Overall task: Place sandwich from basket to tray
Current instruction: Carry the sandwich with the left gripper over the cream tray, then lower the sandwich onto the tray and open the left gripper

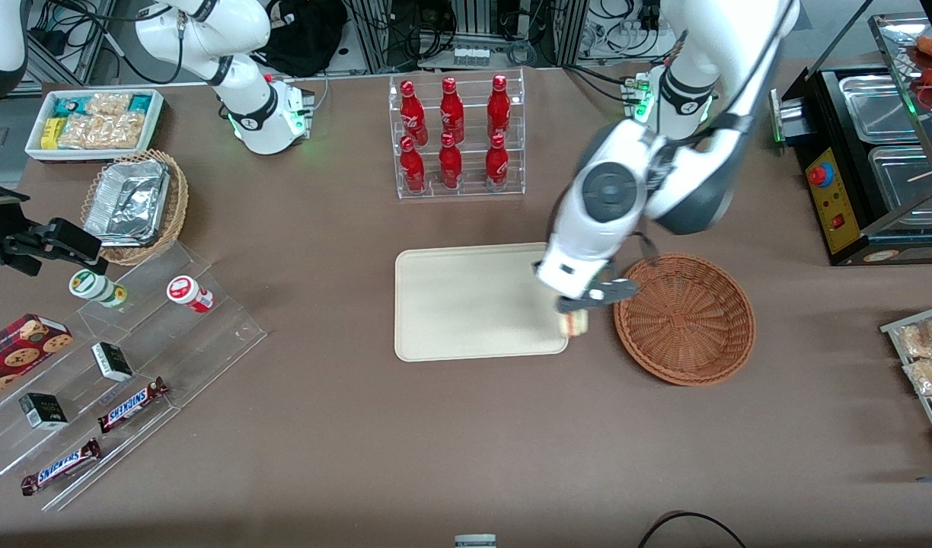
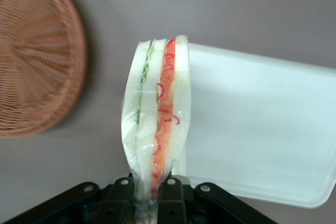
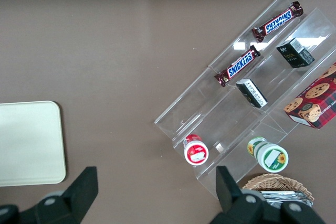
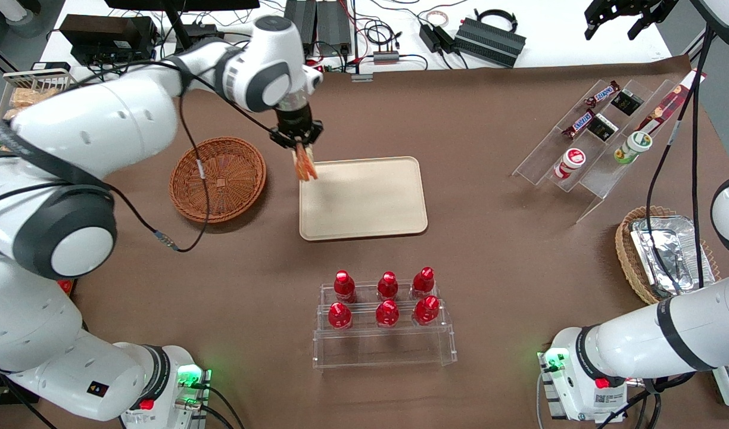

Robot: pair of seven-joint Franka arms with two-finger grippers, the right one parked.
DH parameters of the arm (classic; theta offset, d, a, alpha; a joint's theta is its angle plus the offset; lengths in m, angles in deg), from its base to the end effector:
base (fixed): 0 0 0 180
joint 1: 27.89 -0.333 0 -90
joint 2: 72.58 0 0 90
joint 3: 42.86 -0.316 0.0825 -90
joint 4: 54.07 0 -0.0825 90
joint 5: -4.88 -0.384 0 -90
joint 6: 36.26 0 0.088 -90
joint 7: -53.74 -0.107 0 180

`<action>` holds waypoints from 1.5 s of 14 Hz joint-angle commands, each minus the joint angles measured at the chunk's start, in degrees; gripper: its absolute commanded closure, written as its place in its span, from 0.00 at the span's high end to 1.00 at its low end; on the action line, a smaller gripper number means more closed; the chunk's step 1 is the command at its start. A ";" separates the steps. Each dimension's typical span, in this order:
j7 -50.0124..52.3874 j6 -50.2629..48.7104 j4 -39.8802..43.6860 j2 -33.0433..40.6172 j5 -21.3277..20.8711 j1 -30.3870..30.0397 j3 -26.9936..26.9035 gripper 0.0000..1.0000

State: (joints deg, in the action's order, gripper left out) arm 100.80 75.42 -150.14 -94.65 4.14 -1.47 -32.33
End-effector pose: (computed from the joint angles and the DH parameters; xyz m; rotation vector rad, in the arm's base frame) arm 0.5250 -0.3796 0.3739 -3.0953 -0.2802 0.1828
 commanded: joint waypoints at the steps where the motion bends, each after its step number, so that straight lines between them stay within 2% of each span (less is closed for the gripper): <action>1: 0.57 1.69 4.12 -6.04 -0.75 5.65 -0.86 0.11; 4: 0.22 7.13 4.39 -9.73 -0.93 8.12 -0.86 0.11; 10: 0.83 9.87 6.76 -15.80 -1.63 12.60 -1.04 0.12; 16: 1.80 12.77 7.29 -18.36 -1.72 13.23 -1.04 0.14; 17: 1.80 12.77 7.29 -18.36 -1.72 13.23 -1.04 0.35; 18: 1.80 12.77 7.29 -18.27 -1.72 13.23 -1.04 0.76; 19: 1.89 12.69 7.29 -17.92 -1.72 13.14 -1.04 1.00; 21: 4.07 12.25 7.20 -16.35 -1.72 13.14 -1.13 1.00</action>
State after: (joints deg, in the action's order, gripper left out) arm 101.92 87.98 -143.90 -111.95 3.50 10.89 -32.77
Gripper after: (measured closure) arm 0.498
